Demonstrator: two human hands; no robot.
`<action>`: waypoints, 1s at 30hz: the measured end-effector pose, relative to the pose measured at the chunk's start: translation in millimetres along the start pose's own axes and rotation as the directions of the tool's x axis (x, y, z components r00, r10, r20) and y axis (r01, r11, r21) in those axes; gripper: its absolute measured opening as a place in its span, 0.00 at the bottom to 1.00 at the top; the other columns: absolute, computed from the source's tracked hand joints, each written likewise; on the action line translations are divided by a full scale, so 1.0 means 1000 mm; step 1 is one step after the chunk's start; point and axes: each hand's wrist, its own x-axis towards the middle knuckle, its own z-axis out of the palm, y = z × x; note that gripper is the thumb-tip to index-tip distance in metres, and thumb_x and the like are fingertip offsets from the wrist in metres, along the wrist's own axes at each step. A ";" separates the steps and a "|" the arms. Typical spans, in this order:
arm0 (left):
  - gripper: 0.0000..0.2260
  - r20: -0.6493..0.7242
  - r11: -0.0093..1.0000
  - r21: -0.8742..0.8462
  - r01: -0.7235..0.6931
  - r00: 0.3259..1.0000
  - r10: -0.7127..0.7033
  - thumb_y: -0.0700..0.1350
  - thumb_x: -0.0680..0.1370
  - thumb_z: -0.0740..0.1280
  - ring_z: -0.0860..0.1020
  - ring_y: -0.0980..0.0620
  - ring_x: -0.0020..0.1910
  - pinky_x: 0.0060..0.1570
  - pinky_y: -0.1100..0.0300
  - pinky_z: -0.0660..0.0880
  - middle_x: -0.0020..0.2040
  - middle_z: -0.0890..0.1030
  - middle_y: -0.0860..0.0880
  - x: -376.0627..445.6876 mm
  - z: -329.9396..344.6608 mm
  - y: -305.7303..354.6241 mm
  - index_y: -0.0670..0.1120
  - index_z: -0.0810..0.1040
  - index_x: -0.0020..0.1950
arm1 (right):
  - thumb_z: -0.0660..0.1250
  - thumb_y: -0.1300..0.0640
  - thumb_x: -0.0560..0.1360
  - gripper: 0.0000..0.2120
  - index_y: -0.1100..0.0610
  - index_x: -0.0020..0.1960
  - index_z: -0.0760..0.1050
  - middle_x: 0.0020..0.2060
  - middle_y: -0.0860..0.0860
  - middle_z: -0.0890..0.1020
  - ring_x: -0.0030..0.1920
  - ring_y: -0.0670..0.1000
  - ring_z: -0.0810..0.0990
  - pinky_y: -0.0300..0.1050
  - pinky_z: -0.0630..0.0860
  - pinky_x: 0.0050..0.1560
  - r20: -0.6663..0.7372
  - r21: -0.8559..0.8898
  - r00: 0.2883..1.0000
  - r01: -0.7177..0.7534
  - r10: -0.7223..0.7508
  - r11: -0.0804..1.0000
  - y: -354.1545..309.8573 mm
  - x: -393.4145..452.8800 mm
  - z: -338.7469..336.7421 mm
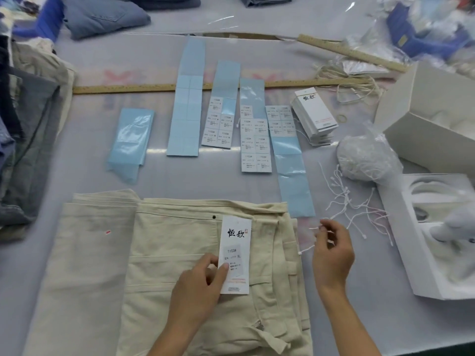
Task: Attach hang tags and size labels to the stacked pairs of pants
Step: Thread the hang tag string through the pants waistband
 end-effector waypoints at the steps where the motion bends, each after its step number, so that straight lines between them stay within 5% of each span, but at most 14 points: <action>1: 0.10 -0.028 0.964 0.261 -0.041 0.998 0.050 0.62 0.80 0.63 0.80 0.55 0.35 0.35 0.57 0.74 0.35 0.82 0.58 -0.001 -0.003 0.001 0.57 0.74 0.50 | 0.66 0.67 0.79 0.09 0.55 0.54 0.80 0.49 0.51 0.81 0.46 0.53 0.80 0.34 0.75 0.46 -0.009 -0.076 1.000 0.024 -0.025 0.997 0.011 0.005 -0.009; 2: 0.13 -0.061 0.896 0.440 -0.051 0.994 0.087 0.65 0.80 0.60 0.81 0.55 0.40 0.39 0.56 0.75 0.38 0.81 0.58 -0.002 -0.006 0.004 0.57 0.73 0.51 | 0.66 0.68 0.79 0.09 0.57 0.54 0.81 0.50 0.52 0.80 0.44 0.50 0.79 0.31 0.73 0.44 0.018 -0.153 0.998 0.063 -0.061 0.986 0.021 0.010 -0.016; 4: 0.17 -0.135 0.838 0.541 -0.067 0.977 0.165 0.67 0.79 0.55 0.81 0.53 0.47 0.42 0.54 0.77 0.45 0.80 0.57 0.001 -0.009 0.013 0.56 0.72 0.53 | 0.67 0.69 0.78 0.09 0.58 0.53 0.82 0.49 0.53 0.79 0.40 0.48 0.77 0.30 0.72 0.42 0.096 -0.271 0.986 0.156 -0.135 0.950 0.035 0.014 -0.025; 11: 0.17 -0.254 0.954 0.281 -0.108 0.950 0.183 0.63 0.77 0.67 0.72 0.52 0.55 0.48 0.54 0.73 0.54 0.73 0.56 0.050 0.006 0.039 0.53 0.73 0.59 | 0.70 0.63 0.76 0.07 0.59 0.54 0.81 0.47 0.53 0.78 0.44 0.53 0.77 0.45 0.70 0.49 0.055 -0.365 0.998 -0.019 0.042 0.931 0.042 0.049 -0.017; 15: 0.12 -0.243 0.961 0.212 -0.178 0.943 0.228 0.53 0.75 0.73 0.72 0.53 0.52 0.46 0.56 0.70 0.49 0.73 0.57 0.066 0.013 0.051 0.54 0.71 0.51 | 0.70 0.66 0.75 0.02 0.62 0.45 0.81 0.44 0.57 0.79 0.48 0.59 0.78 0.48 0.71 0.51 0.104 -0.378 0.993 -0.011 0.054 0.926 0.045 0.055 -0.007; 19: 0.13 -0.230 0.977 -0.031 -0.209 0.953 0.197 0.46 0.76 0.73 0.77 0.57 0.41 0.37 0.63 0.70 0.40 0.79 0.58 0.069 0.010 0.052 0.57 0.69 0.45 | 0.67 0.65 0.77 0.03 0.61 0.45 0.78 0.43 0.56 0.79 0.47 0.59 0.78 0.49 0.71 0.48 0.096 -0.379 0.992 -0.037 0.079 0.925 0.050 0.057 -0.010; 30: 0.13 -0.161 0.954 -0.215 -0.209 0.971 0.176 0.43 0.78 0.73 0.79 0.60 0.35 0.33 0.70 0.72 0.40 0.81 0.62 0.060 0.011 0.040 0.59 0.75 0.56 | 0.64 0.64 0.80 0.09 0.58 0.57 0.80 0.45 0.53 0.82 0.49 0.56 0.80 0.45 0.73 0.49 0.061 -0.262 0.987 -0.131 0.151 0.956 0.041 0.053 -0.009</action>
